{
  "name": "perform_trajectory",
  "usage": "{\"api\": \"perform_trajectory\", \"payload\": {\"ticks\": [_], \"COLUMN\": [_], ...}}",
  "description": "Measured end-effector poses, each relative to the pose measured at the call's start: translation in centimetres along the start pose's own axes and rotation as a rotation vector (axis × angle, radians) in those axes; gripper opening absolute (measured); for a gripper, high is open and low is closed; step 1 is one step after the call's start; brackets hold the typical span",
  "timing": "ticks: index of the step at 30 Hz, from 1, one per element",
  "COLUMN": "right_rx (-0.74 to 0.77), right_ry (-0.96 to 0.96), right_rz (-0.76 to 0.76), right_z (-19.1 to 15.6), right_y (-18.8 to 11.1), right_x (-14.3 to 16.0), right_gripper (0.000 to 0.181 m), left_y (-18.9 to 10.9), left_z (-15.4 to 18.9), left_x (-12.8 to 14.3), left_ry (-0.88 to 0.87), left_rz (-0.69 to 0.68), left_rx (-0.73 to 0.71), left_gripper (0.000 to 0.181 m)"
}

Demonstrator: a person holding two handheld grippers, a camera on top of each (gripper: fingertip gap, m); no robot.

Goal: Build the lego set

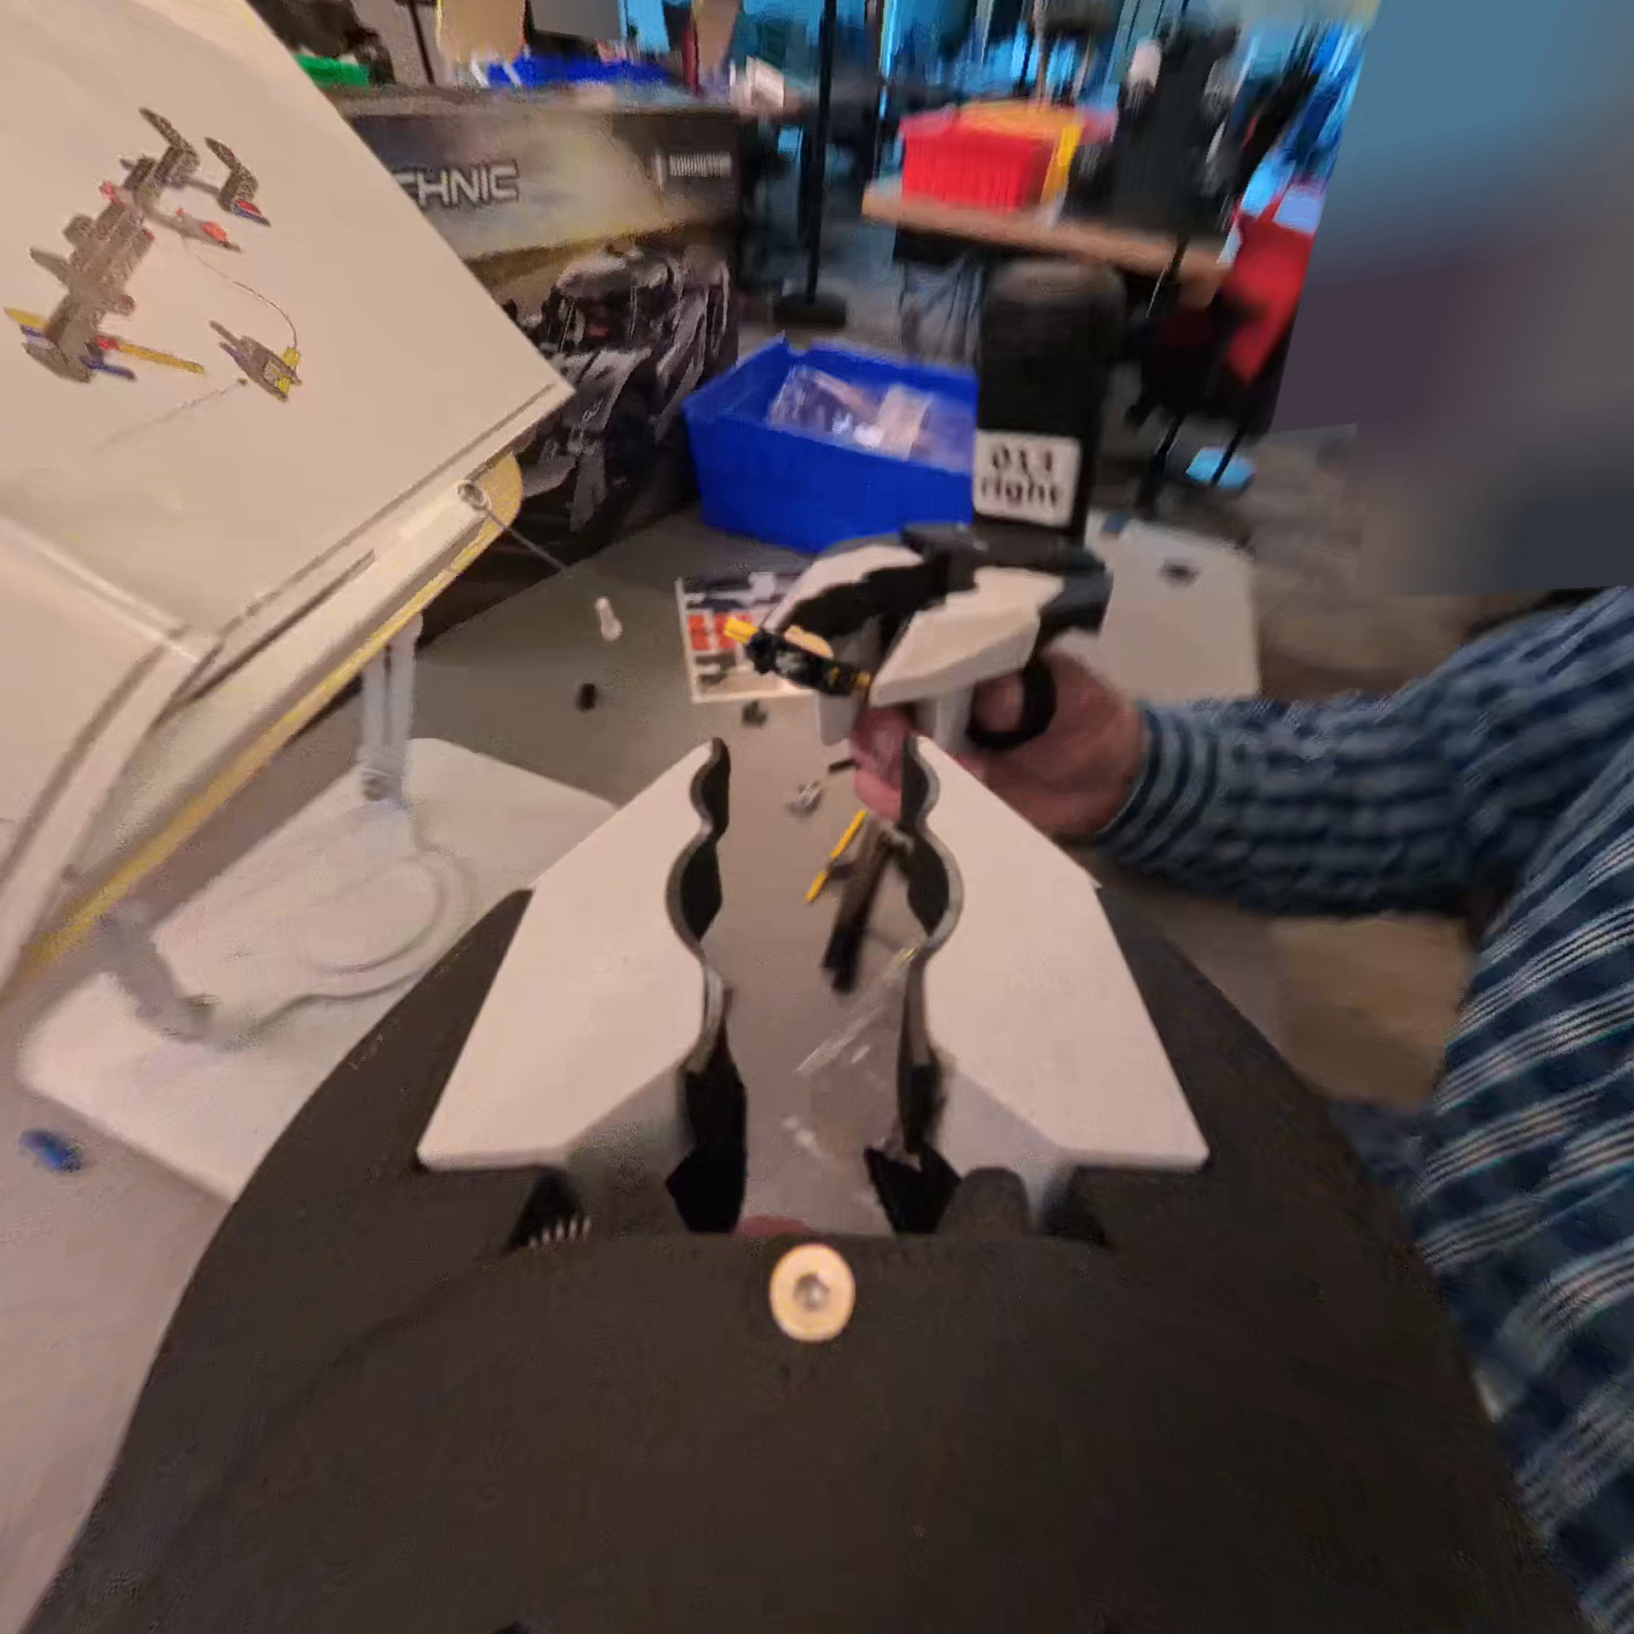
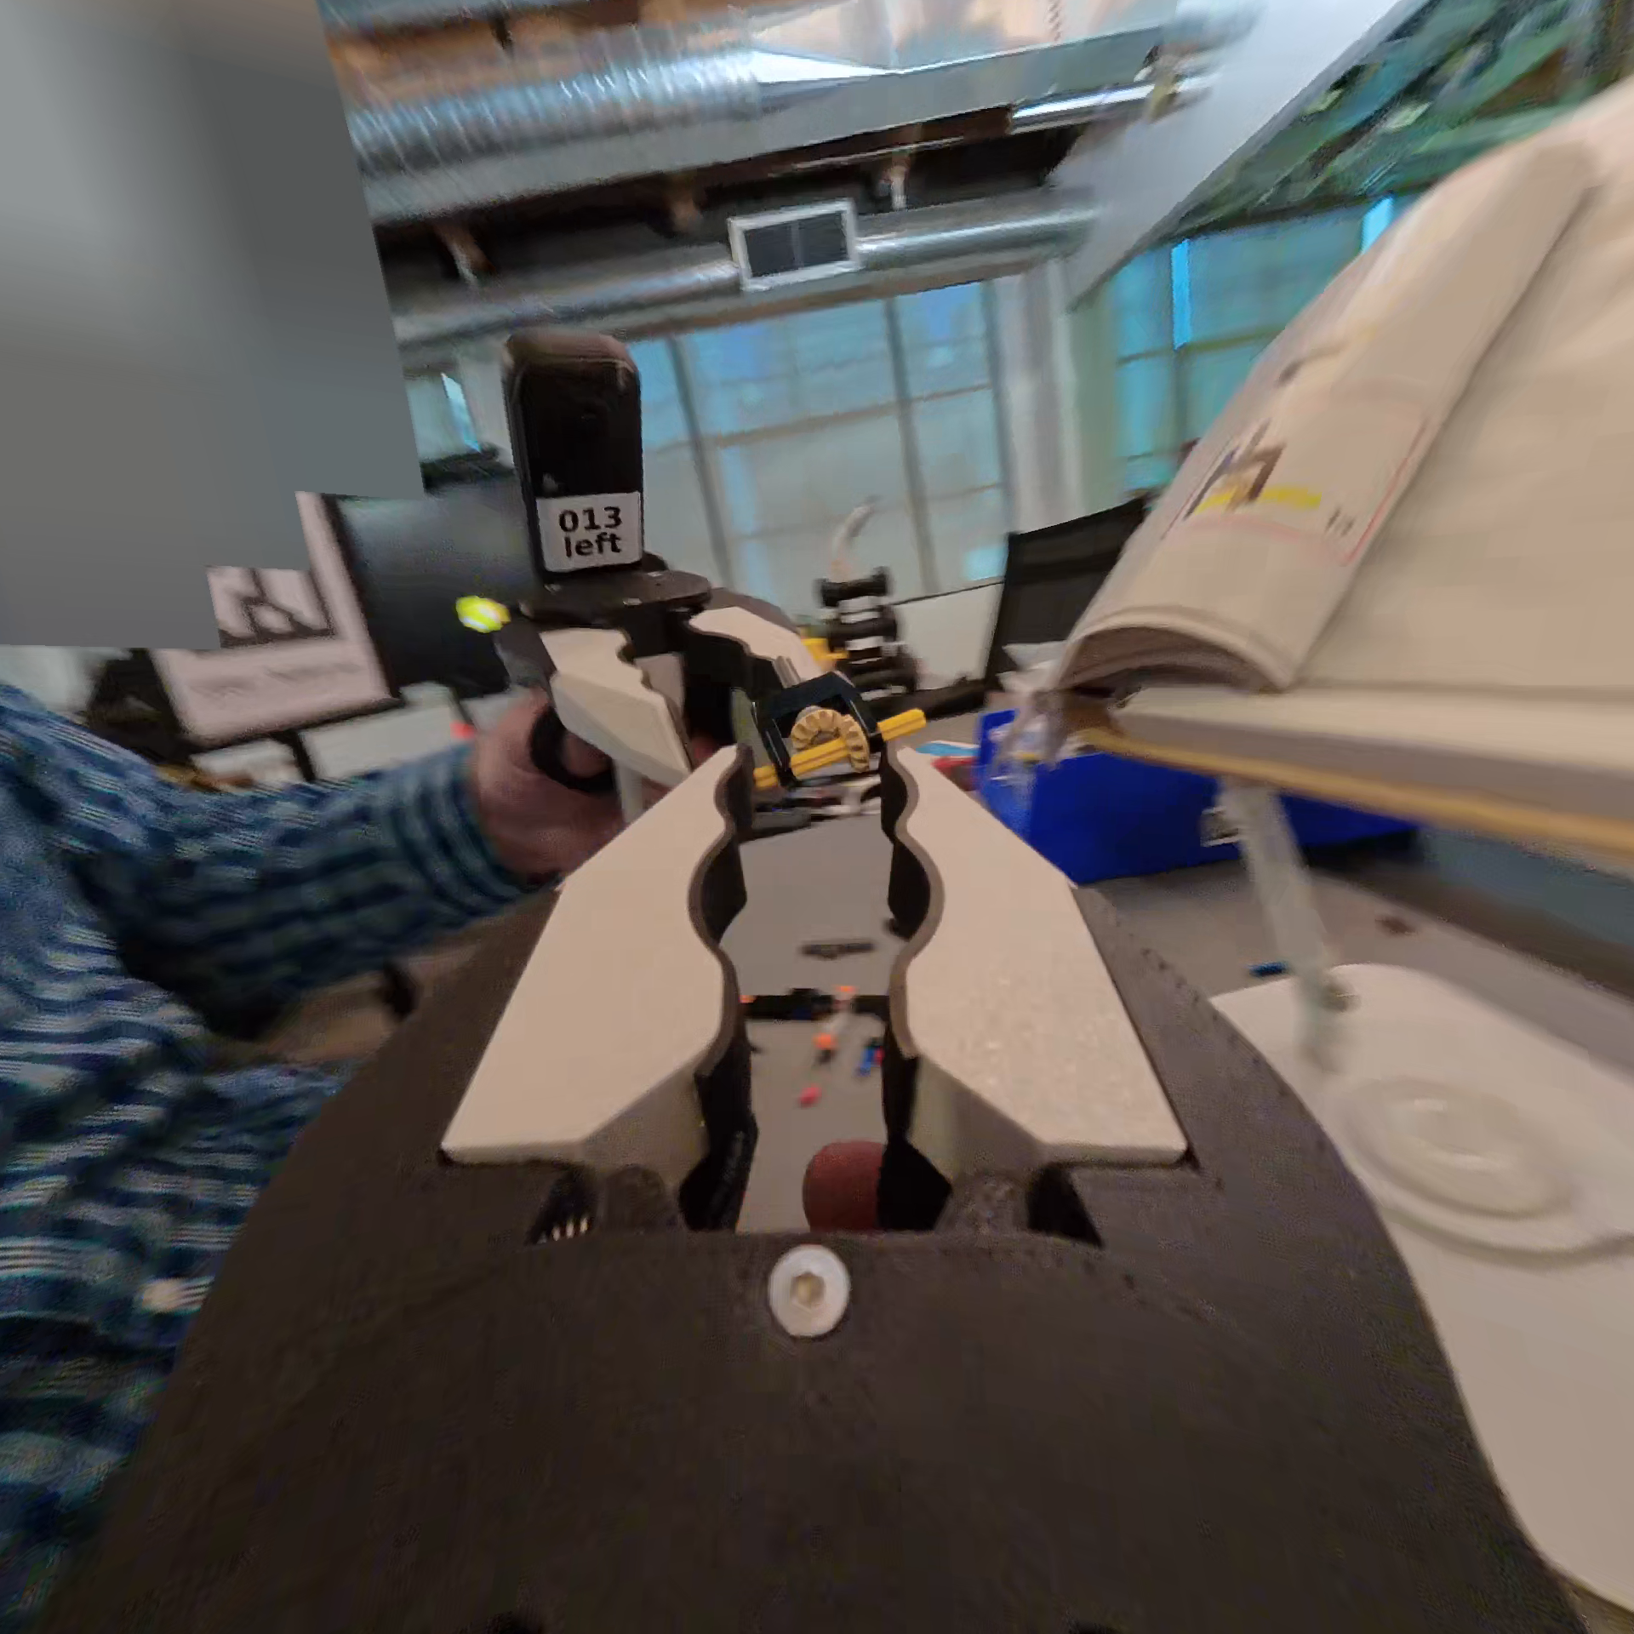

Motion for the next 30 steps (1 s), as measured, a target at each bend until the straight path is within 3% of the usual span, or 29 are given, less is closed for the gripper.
{"api": "perform_trajectory", "payload": {"ticks": [7,9,15,19,24,30], "right_rx": [0.199,0.225,0.298,0.286,0.261,0.179], "right_ry": [-0.399,-0.463,-0.557,-0.576,-0.596,-0.653], "right_rz": [-0.098,-0.108,-0.120,-0.136,-0.188,-0.256], "right_z": [-1.2,-1.6,-1.7,-1.8,-1.6,-2.4], "right_y": [0.8,0.9,1.1,1.3,1.7,1.9], "right_x": [0.4,0.3,0.3,0.5,1.1,2.0], "right_gripper": [0.026,0.026,0.026,0.027,0.061,0.043], "left_y": [0.9,1.1,1.2,0.8,0.2,0.1], "left_z": [-0.3,-0.2,-0.4,-0.5,-0.4,0.0], "left_x": [-0.2,-0.2,-0.2,-0.3,-0.1,0.9], "left_ry": [-0.267,-0.281,-0.332,-0.343,-0.317,-0.324], "left_rz": [0.092,0.100,0.096,0.045,-0.107,-0.262], "left_rx": [0.108,0.121,0.140,0.175,0.222,0.263], "left_gripper": [0.022,0.012,0.009,0.009,0.009,0.009]}}
Point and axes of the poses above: each gripper's, where its closed fingertips meet, y out along the fingers, x out of its underside, z = x × y across the jaws, the point moved 4 cm from there along -y, back along the fingers, and after that the axes turned 1 degree about -x, right-handed, at the moved point
